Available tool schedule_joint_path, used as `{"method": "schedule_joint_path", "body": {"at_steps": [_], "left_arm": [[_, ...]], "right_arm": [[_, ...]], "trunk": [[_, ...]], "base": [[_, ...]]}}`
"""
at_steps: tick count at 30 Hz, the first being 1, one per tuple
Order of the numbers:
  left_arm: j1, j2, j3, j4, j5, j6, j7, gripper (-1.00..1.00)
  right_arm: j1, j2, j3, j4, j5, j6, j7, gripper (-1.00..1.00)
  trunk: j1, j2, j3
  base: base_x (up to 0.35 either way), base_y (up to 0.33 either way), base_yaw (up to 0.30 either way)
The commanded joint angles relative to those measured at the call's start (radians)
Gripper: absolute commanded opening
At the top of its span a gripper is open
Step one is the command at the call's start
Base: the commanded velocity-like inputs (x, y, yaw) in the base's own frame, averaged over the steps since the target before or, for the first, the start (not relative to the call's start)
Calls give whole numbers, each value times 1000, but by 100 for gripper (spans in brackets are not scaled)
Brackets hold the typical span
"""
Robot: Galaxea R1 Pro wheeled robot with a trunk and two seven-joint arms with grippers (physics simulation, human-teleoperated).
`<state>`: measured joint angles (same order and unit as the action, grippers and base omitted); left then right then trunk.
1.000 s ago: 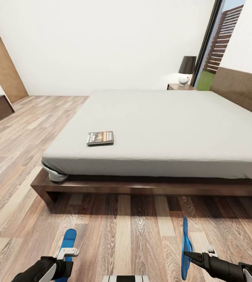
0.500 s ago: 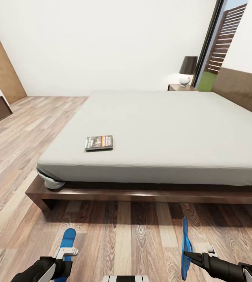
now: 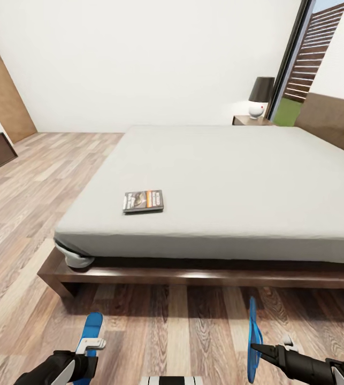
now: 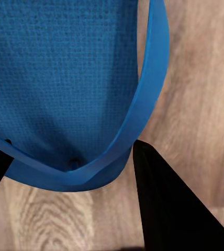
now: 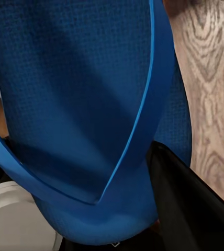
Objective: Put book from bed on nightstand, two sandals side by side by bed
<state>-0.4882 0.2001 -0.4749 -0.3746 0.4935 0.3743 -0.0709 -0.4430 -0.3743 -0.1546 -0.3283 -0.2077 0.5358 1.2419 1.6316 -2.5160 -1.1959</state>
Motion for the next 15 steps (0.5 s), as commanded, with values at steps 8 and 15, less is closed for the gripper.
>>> {"method": "schedule_joint_path", "body": {"at_steps": [8, 15], "left_arm": [[0, 1, -2, -1, 2, 4, 0, -100], [0, 1, -2, -1, 3, 5, 0, -100]], "right_arm": [[0, 0, -2, 0, -2, 9, 2, -100], [0, 0, -2, 0, -2, 9, 2, -100]], "trunk": [[0, 0, -1], [0, 0, -1]], "base": [[262, 17, 0], [71, 12, 0]]}}
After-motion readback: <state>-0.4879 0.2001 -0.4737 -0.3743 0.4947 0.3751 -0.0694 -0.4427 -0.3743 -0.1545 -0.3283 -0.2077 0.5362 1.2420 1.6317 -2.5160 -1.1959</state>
